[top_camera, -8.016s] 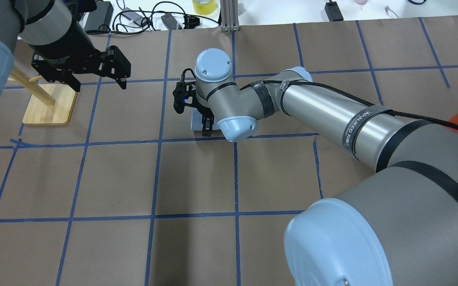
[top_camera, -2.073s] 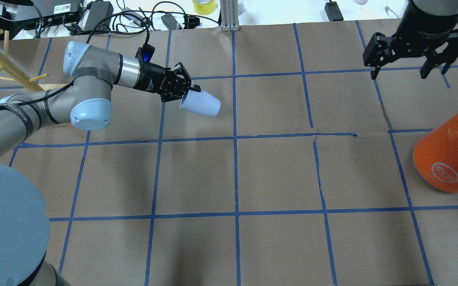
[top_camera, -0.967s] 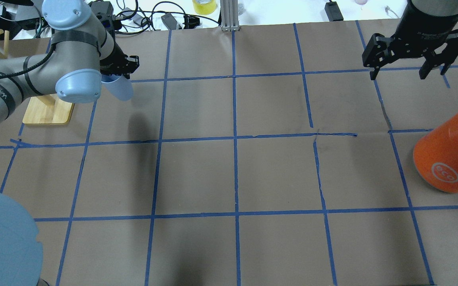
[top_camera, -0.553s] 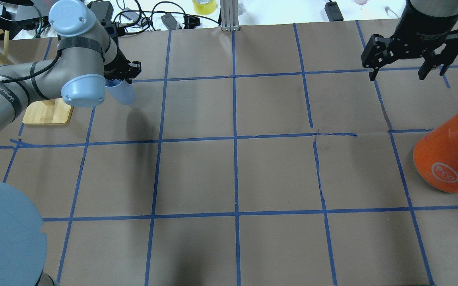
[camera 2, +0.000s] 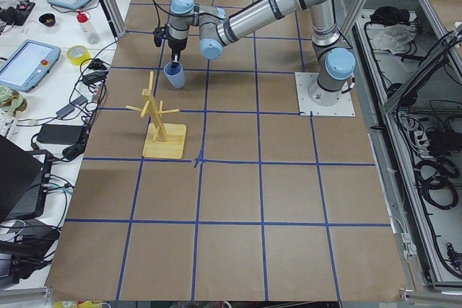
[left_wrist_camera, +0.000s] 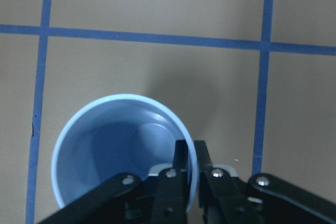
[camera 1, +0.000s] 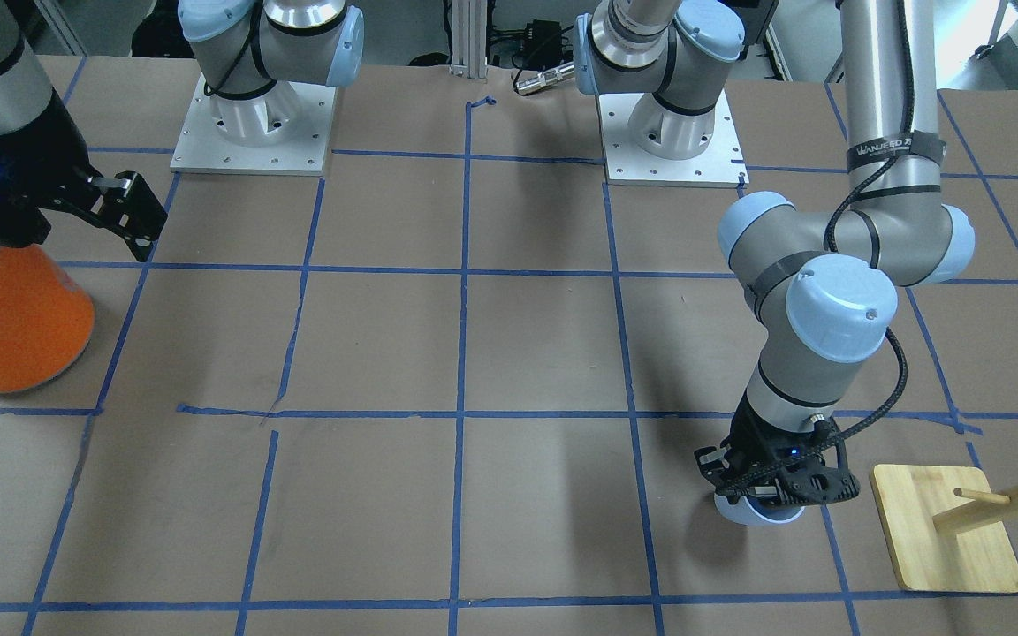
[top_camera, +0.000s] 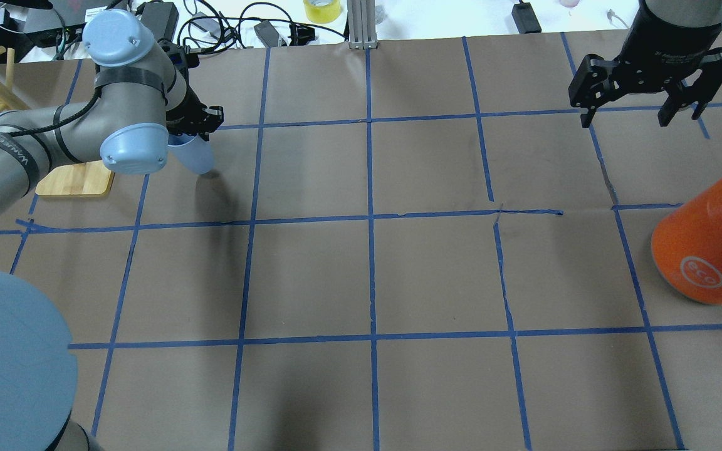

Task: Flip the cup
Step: 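Lower the cup upright onto the table and open the left gripper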

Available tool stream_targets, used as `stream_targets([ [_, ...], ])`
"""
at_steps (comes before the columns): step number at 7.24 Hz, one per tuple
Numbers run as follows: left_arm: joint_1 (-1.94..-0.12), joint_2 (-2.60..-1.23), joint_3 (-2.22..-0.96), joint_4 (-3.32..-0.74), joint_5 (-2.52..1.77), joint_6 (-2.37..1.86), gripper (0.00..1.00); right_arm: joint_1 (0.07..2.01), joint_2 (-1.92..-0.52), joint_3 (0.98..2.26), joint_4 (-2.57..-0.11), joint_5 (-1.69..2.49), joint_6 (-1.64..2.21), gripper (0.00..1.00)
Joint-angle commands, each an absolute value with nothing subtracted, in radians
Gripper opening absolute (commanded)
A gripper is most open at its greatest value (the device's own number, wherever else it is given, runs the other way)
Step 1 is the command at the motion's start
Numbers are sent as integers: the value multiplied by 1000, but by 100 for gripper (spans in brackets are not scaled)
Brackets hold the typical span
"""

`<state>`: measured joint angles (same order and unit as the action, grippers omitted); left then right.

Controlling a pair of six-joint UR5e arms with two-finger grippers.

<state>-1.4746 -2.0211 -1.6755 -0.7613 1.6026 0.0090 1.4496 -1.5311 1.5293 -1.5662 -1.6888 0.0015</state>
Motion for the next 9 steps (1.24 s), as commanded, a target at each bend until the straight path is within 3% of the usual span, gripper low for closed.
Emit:
stream_targets([
  [1,-1474,-2031,-1683,-746,1601,9,2,1450,-1531,1529,-1566,-1687,2,100],
  [2,-1474,-2031,-1675,-749,1603,12,19,1450,-1531,1529,-1566,-1687,2,100],
  [3,-1473,-2031,-1681,-749,1612,15,65,1450,-1531,1529,-1566,-1687,2,100],
  [4,-1473,-2031,-1674,-750,1612,26,80,1450,-1531,1529,-1566,-1687,2,100],
  [7,-1473,-1942,-1651,-860,1617,41,99,1450,-1529,1529,-1566,-1686,2,100],
  [9,-1488,-1834,-1561,-1222,1606,-21,100,1450,-1529,1529,-1565,-1687,2,100],
])
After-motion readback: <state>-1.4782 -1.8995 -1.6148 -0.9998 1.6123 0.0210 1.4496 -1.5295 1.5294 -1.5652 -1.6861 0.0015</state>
